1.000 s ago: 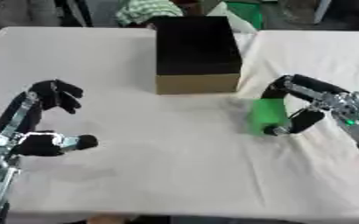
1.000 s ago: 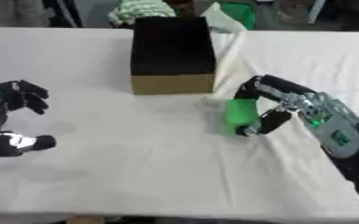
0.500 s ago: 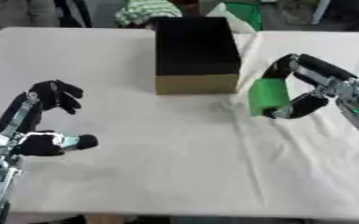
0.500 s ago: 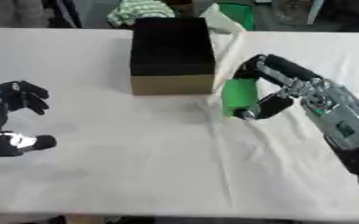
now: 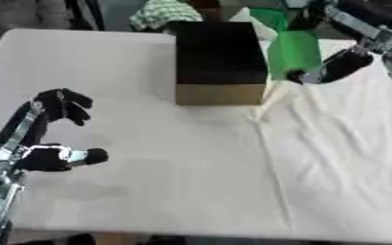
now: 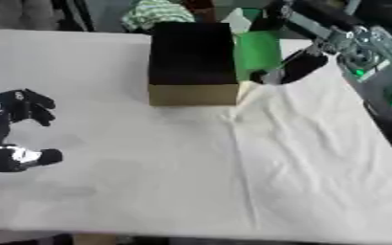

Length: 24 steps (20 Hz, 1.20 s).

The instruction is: Pick up objects on the table and place them in the box.

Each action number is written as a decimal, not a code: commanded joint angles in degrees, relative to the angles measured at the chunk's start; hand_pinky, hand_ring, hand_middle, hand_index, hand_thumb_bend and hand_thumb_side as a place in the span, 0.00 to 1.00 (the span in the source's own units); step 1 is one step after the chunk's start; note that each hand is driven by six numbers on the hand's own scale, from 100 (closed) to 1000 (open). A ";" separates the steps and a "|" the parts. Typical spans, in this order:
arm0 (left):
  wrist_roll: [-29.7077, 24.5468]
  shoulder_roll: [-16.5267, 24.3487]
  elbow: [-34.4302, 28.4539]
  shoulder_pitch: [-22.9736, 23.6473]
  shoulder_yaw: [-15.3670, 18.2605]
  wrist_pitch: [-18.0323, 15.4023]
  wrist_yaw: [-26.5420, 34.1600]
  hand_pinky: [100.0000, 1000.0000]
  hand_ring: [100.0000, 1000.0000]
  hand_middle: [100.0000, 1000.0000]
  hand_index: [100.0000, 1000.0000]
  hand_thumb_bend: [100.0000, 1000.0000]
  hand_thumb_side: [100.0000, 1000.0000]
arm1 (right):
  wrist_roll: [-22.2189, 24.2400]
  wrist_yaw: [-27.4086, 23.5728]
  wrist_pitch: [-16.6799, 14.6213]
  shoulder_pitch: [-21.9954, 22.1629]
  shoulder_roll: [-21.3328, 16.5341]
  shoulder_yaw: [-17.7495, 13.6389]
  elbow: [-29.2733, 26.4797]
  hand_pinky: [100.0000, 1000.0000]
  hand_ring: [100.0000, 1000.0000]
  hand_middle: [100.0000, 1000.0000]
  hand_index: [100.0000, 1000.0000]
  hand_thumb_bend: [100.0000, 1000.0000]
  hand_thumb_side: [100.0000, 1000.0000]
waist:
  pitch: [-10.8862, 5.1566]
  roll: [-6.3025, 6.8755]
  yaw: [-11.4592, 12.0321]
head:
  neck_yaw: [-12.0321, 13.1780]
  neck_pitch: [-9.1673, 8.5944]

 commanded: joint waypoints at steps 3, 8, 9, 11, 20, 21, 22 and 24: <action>-0.68 0.86 -0.90 -1.77 -0.52 -0.29 0.53 0.49 0.51 0.54 0.65 1.00 0.34 | 0.41 2.89 -1.61 -7.58 2.07 -0.77 6.18 0.67 0.55 0.31 0.43 0.38 0.00 | -0.39 -0.05 1.22 | -0.78 0.29; -1.12 0.55 -1.18 -3.05 -1.13 -0.42 1.00 0.48 0.51 0.54 0.64 1.00 0.34 | -1.13 7.98 -3.52 -13.62 7.43 -2.02 16.24 0.68 0.56 0.32 0.45 0.38 0.00 | 0.23 -0.08 3.11 | -2.17 -0.61; -1.23 0.48 -1.23 -3.33 -1.28 -0.45 1.09 0.48 0.51 0.54 0.64 1.00 0.34 | -1.43 9.41 -3.95 -14.64 8.58 -2.34 18.46 0.68 0.56 0.32 0.45 0.38 0.00 | 0.41 -0.08 3.49 | -2.53 -0.86; -1.48 0.38 -1.35 -3.86 -1.57 -0.52 1.26 0.48 0.51 0.53 0.64 1.00 0.34 | -2.22 12.36 -4.72 -16.34 10.75 -3.25 22.88 0.68 0.56 0.33 0.46 0.39 0.00 | 0.77 -0.06 4.20 | -3.29 -1.48; -2.16 0.10 -1.82 -5.33 -2.30 -0.61 1.84 0.48 0.51 0.53 0.64 1.00 0.33 | -8.52 27.16 -5.41 -20.19 18.30 -9.02 41.49 0.70 0.60 0.42 0.55 0.41 0.02 | 1.74 0.06 6.26 | -6.01 -3.25; -2.19 0.06 -1.83 -5.41 -2.33 -0.60 1.88 0.48 0.51 0.53 0.64 1.00 0.33 | -9.25 28.18 -5.38 -20.22 18.67 -9.50 42.77 0.70 0.62 0.45 0.58 0.44 0.05 | 1.79 0.09 6.31 | -6.16 -3.38; -2.20 0.04 -1.84 -5.44 -2.34 -0.59 1.91 0.48 0.51 0.53 0.64 1.00 0.33 | -9.91 29.03 -5.40 -20.22 18.94 -9.87 43.76 0.71 0.63 0.48 0.60 0.46 0.06 | 1.83 0.12 6.33 | -6.26 -3.49; -2.19 0.00 -1.82 -5.42 -2.31 -0.56 1.94 0.48 0.51 0.53 0.64 1.00 0.34 | -10.94 30.26 -5.55 -20.14 19.30 -10.32 45.04 0.72 0.67 0.58 0.68 0.52 0.11 | 1.85 0.15 6.27 | -6.39 -3.62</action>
